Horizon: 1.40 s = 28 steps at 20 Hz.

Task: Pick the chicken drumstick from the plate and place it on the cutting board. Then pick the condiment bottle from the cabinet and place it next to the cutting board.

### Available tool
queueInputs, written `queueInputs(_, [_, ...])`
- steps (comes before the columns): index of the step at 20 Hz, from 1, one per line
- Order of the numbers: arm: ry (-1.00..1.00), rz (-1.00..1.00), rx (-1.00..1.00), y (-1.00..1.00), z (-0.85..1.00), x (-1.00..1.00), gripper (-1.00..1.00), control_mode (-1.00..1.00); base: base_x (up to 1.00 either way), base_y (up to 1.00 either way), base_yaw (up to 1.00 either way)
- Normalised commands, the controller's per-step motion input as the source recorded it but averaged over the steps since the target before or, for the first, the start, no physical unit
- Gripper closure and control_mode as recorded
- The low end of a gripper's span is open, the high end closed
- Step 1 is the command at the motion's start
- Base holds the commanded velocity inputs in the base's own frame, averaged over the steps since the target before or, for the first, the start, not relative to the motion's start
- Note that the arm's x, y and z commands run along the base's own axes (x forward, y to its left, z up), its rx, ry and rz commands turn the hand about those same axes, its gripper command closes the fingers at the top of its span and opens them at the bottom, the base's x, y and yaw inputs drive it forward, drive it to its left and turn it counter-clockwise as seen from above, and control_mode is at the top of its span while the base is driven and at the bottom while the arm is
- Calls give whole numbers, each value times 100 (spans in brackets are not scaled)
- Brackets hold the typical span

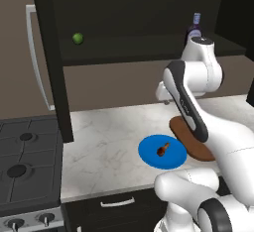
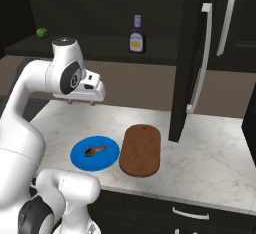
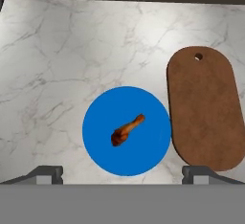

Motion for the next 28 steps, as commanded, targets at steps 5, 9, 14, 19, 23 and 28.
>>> queueInputs(5, [0,0,0,0,-18,-10,-100,-100,0,0,0])
queueInputs(9, [0,0,0,0,-18,-7,-100,-100,0,0,0])
queueInputs(14, [0,0,0,0,-17,-7,-100,-100,0,0,0])
queueInputs(19, [0,0,0,0,-17,-5,-100,-100,0,0,0])
queueInputs(23, [0,0,0,0,-17,-3,-100,-100,0,0,0])
queueInputs(28, [0,-2,0,0,-18,0,-100,-100,0,0,0])
